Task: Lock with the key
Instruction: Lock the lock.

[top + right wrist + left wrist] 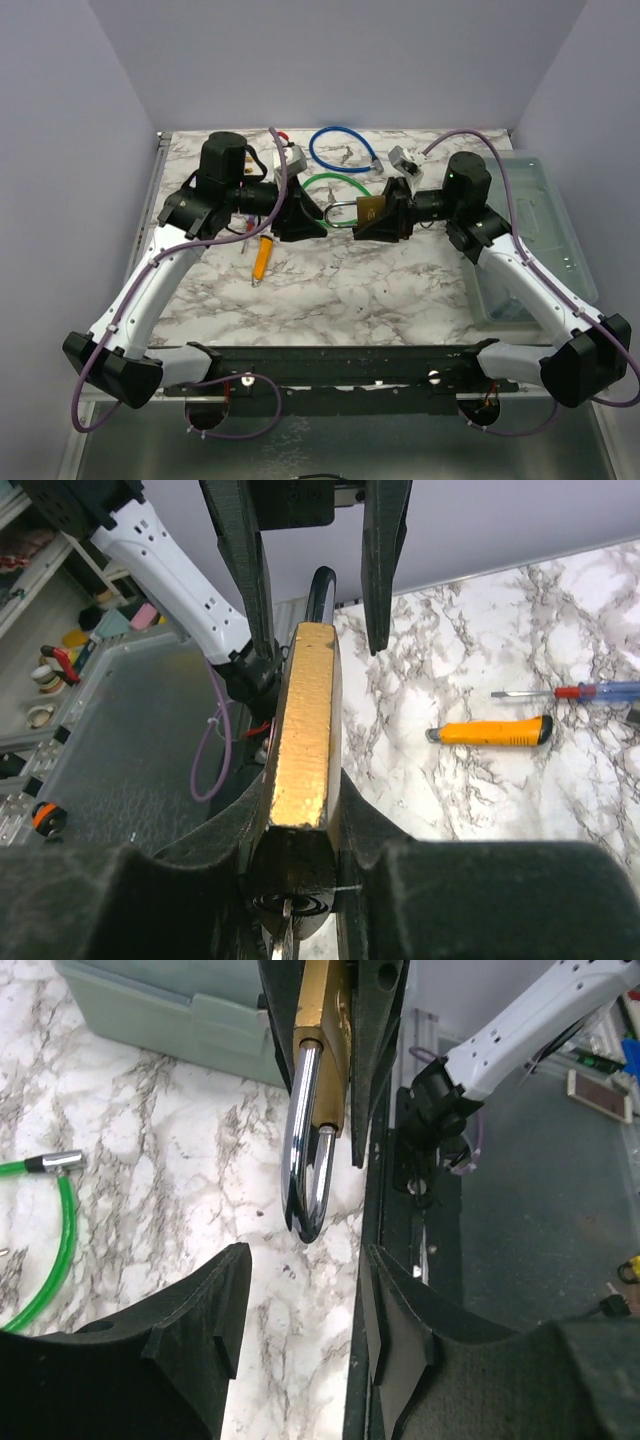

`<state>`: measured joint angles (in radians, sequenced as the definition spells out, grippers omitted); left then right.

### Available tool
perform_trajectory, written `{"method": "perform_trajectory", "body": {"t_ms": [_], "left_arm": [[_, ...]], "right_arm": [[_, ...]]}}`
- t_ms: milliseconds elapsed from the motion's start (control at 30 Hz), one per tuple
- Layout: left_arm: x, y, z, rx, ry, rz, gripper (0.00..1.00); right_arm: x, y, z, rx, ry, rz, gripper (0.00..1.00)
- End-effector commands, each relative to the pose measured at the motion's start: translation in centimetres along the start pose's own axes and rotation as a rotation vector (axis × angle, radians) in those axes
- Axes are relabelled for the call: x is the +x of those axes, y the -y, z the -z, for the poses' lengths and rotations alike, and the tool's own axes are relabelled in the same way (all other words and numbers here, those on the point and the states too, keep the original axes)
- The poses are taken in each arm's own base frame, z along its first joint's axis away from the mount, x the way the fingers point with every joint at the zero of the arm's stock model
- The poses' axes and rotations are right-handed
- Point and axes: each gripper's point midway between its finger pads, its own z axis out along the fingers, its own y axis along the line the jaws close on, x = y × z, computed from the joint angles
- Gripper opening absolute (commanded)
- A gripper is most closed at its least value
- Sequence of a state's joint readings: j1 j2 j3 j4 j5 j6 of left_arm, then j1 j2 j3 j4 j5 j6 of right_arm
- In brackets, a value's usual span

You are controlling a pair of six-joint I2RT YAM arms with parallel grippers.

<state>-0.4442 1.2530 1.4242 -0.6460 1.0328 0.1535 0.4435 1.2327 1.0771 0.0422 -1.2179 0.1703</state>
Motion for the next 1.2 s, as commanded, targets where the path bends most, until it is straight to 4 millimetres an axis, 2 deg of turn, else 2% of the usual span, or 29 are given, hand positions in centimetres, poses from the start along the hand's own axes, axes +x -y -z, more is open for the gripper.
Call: {"method": "perform_trajectory", "body": {"t_ms": [0,333,500,633,1167], "left_arm": [[-2.5,2.0,0.2,0.075,0.104,0.034,0.51],[-4.5,2.6,0.5,0.117,0.278,0.168,0.5],[-4.9,2.0,0.4,0.123,0.32,0.216,0.41],[-5.4,1.9,0.4,0.127,0.336,0.217,0.39],[-4.1,1.5,-0.3,0.144,0.32,0.286,0.4]], "right_arm": [[-3.3,-1.9,0.2,-0.035,0.086,0.106,0.0],[-3.9,-2.6,0.2,-0.053,0.114,0.106,0.0],[-4.2,-2.8,0.3,-0.057,0.122,0.091,0.0],[-4.1,-2.9,0.2,-0.064,0.126,0.078,0.0],[-4.2,-2.4,0.0,-0.065,0.148,0.005,0.0]]}}
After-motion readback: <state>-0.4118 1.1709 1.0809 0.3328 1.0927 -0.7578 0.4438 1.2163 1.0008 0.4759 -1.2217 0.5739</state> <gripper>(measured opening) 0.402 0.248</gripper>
